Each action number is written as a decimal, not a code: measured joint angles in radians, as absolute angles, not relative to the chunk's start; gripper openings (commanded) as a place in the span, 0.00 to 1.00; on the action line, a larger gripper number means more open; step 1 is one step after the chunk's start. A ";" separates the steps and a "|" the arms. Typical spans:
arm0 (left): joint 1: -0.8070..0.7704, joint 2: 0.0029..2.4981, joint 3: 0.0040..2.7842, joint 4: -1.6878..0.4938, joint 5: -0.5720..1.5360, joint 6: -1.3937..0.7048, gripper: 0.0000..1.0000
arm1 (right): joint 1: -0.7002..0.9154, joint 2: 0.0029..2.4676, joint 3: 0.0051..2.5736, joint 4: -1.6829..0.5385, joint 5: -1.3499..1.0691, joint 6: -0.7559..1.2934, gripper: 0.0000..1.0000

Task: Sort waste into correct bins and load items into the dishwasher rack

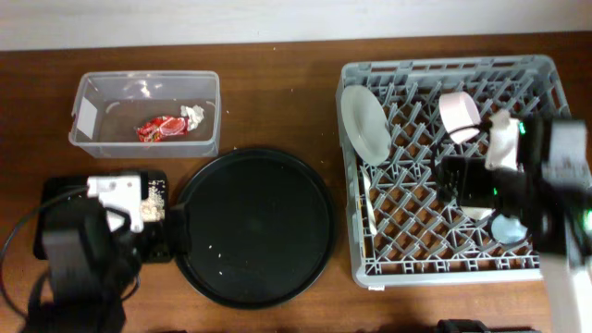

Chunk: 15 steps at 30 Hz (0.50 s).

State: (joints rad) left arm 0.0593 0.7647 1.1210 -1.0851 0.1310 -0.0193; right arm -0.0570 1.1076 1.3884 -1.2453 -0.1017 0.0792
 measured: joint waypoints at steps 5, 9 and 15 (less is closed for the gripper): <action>0.059 0.448 0.950 -1.061 0.132 -0.002 0.99 | -0.057 0.695 1.028 -1.157 -0.063 0.080 0.99; 0.059 0.438 0.950 -1.062 0.135 0.000 0.99 | -0.057 0.657 1.013 -1.158 -0.060 0.079 0.99; 0.059 0.438 0.948 -1.100 0.135 0.001 0.99 | -0.057 0.657 1.013 -1.158 -0.060 0.079 0.99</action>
State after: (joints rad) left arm 0.0593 0.4381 0.9478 -1.1004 0.1349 0.0006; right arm -0.0570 0.6575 1.0130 -1.1576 -0.0597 0.0792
